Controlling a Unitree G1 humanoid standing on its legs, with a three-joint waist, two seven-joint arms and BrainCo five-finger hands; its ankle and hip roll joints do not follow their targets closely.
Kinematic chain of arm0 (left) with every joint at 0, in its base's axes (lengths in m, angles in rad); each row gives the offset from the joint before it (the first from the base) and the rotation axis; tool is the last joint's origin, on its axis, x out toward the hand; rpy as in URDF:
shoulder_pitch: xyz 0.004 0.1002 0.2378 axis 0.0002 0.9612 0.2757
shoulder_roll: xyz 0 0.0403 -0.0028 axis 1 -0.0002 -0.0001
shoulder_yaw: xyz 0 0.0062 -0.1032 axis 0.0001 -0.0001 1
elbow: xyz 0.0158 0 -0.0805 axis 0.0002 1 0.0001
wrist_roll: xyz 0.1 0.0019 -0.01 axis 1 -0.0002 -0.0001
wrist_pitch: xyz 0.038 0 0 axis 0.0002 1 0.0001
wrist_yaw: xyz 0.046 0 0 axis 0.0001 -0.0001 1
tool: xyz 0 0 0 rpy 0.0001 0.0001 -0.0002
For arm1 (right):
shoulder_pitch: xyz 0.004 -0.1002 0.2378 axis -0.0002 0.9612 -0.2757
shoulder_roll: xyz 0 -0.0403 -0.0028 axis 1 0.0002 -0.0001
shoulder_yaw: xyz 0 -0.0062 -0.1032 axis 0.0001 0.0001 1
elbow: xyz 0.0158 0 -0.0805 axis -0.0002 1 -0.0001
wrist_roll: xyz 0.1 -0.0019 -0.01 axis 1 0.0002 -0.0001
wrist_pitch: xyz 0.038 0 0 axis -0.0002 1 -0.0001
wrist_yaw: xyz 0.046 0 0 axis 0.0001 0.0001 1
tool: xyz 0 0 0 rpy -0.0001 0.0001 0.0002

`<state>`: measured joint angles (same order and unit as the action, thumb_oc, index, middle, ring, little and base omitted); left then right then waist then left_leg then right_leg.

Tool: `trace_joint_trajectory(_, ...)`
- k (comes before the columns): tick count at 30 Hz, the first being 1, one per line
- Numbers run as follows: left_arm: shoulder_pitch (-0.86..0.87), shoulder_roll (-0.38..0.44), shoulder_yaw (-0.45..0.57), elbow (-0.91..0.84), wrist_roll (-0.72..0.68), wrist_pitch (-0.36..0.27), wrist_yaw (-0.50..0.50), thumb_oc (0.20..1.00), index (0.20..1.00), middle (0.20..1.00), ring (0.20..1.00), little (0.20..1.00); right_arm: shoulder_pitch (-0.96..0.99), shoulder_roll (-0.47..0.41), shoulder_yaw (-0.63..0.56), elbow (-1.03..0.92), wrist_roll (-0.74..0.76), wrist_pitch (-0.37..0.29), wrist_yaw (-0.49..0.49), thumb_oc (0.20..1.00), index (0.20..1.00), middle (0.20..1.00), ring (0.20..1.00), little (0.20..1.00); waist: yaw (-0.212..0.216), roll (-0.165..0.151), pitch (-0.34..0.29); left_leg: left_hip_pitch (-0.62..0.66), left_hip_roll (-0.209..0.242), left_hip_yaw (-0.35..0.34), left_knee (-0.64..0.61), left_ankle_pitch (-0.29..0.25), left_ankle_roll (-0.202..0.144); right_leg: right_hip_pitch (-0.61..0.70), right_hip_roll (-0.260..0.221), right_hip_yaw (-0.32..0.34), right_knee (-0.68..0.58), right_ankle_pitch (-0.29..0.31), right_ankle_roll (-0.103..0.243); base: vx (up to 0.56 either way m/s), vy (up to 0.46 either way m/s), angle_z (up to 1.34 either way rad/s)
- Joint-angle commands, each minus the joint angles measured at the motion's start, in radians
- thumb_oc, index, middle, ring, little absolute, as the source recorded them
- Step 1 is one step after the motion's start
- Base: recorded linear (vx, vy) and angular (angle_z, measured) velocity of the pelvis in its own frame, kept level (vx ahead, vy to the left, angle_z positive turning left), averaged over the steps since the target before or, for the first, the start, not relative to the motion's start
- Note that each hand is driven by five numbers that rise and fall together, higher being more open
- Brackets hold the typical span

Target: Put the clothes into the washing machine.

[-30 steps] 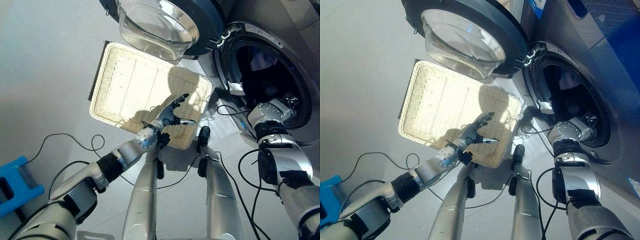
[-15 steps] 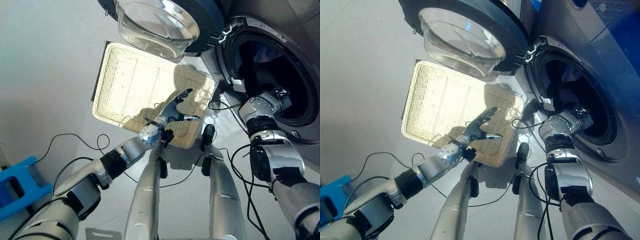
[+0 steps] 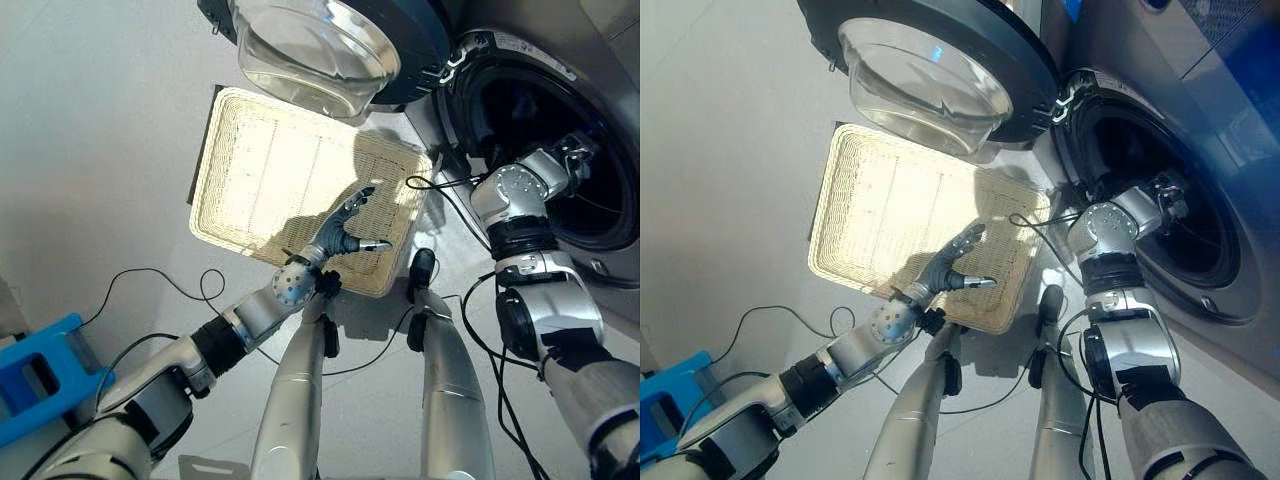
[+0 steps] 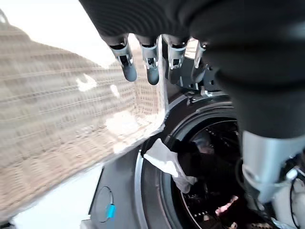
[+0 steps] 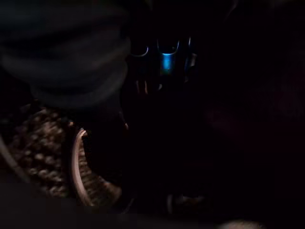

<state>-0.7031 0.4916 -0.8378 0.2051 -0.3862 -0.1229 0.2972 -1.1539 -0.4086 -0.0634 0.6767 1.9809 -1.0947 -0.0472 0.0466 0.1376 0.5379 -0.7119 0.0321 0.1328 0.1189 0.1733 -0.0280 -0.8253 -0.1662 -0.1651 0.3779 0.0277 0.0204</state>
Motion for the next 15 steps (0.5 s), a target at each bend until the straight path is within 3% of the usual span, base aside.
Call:
trace_joint_trajectory(1, 0.026, -0.016, 0.048, -0.126, 0.009, -0.069, 0.002, 1.000, 1.000, 1.000, 1.000, 1.000, -0.038, -0.166, 0.014, -0.070, -0.009, -0.095, 0.083, 0.200, 0.200, 0.200, 0.200, 0.200, -0.008, 0.062, -0.018, 0.010, -0.098, 0.026, 0.106, -0.112, 0.044, 0.063, 0.026, -0.095, -0.003, 0.008, 0.029, 0.00, 0.000, 0.00)
trace_joint_trajectory(5, 0.059, 0.002, 0.056, -0.158, 0.000, -0.080, 0.007, 1.000, 1.000, 1.000, 1.000, 1.000, -0.042, -0.229, -0.012, -0.061, -0.009, -0.111, 0.102, 0.200, 0.200, 0.200, 0.200, 0.200, -0.008, 0.067, -0.018, 0.011, -0.098, 0.025, 0.116, -0.118, 0.044, 0.064, 0.020, -0.095, 0.006, 0.002, 0.030, 0.02, 0.009, 0.04)
trace_joint_trajectory(11, 0.080, 0.011, 0.061, -0.175, 0.006, -0.088, 0.010, 1.000, 1.000, 1.000, 1.000, 1.000, -0.038, -0.253, -0.023, -0.052, -0.009, -0.121, 0.085, 0.200, 0.200, 0.200, 0.200, 0.200, -0.006, 0.068, -0.018, 0.004, -0.098, 0.024, 0.127, -0.123, 0.046, 0.057, 0.019, -0.093, 0.014, -0.001, 0.029, 0.00, 0.002, 0.01)
trace_joint_trajectory(15, 0.078, 0.023, 0.063, -0.184, 0.014, -0.103, 0.031, 1.000, 1.000, 1.000, 1.000, 1.000, -0.013, -0.259, -0.032, -0.005, -0.009, -0.157, -0.001, 0.200, 0.200, 0.200, 0.200, 0.200, -0.005, 0.066, -0.018, 0.001, -0.096, 0.026, 0.130, -0.123, 0.050, 0.052, 0.019, -0.091, 0.020, 0.001, 0.029, 0.00, 0.000, 0.00)
